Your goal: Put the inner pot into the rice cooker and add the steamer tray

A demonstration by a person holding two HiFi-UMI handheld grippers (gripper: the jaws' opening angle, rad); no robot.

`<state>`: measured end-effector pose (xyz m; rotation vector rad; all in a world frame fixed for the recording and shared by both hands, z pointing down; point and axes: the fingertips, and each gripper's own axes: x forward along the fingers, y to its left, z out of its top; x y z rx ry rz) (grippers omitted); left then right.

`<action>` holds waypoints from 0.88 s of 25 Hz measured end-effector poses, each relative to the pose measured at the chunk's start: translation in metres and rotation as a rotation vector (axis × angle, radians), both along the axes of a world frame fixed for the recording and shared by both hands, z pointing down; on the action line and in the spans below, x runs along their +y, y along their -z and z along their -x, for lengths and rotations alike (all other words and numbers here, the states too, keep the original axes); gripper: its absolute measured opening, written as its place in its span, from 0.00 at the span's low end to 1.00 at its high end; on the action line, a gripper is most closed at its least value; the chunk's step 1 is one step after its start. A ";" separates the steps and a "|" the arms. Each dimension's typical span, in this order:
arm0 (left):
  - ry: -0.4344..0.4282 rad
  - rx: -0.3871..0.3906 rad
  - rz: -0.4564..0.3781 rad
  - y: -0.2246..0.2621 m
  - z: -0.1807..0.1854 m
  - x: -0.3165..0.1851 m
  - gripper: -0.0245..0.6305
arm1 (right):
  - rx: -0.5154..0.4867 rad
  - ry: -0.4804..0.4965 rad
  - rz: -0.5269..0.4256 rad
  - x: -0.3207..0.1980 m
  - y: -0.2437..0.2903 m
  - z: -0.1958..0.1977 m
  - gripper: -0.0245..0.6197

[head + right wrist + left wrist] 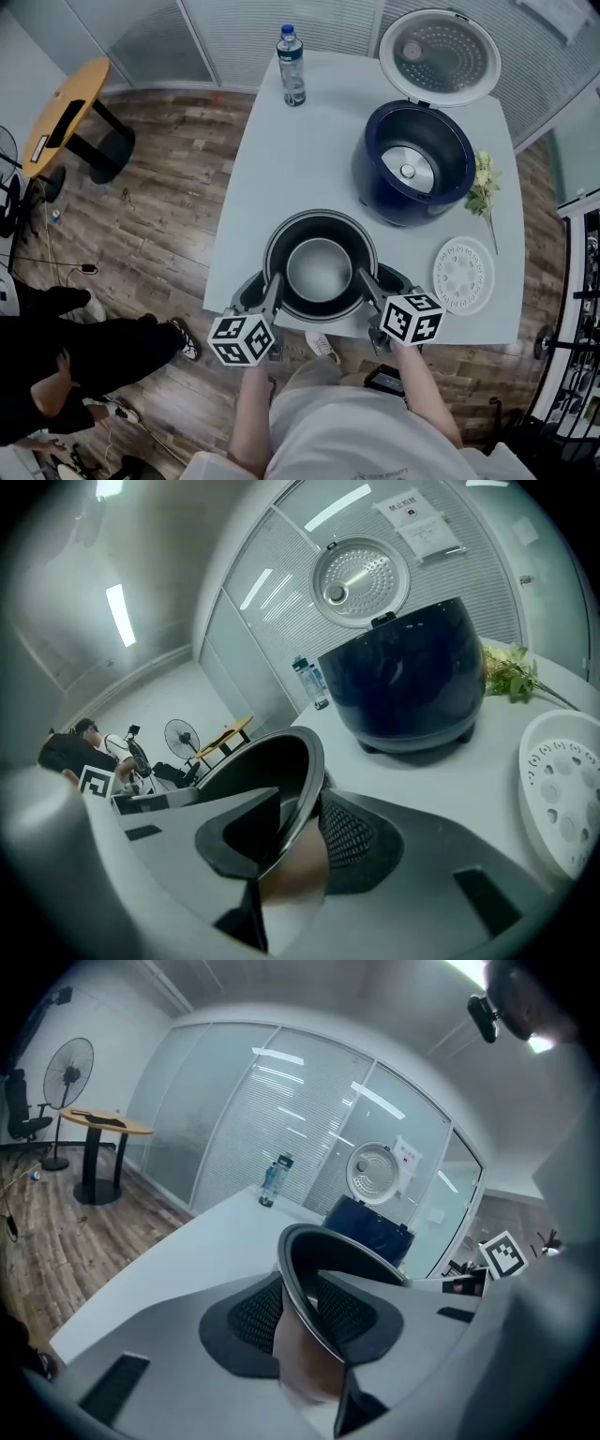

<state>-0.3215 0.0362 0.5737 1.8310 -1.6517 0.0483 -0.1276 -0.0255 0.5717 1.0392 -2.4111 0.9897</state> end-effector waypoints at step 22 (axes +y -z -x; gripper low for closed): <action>0.013 0.062 -0.123 0.059 0.013 -0.015 0.18 | -0.049 -0.013 -0.113 -0.016 0.059 0.009 0.23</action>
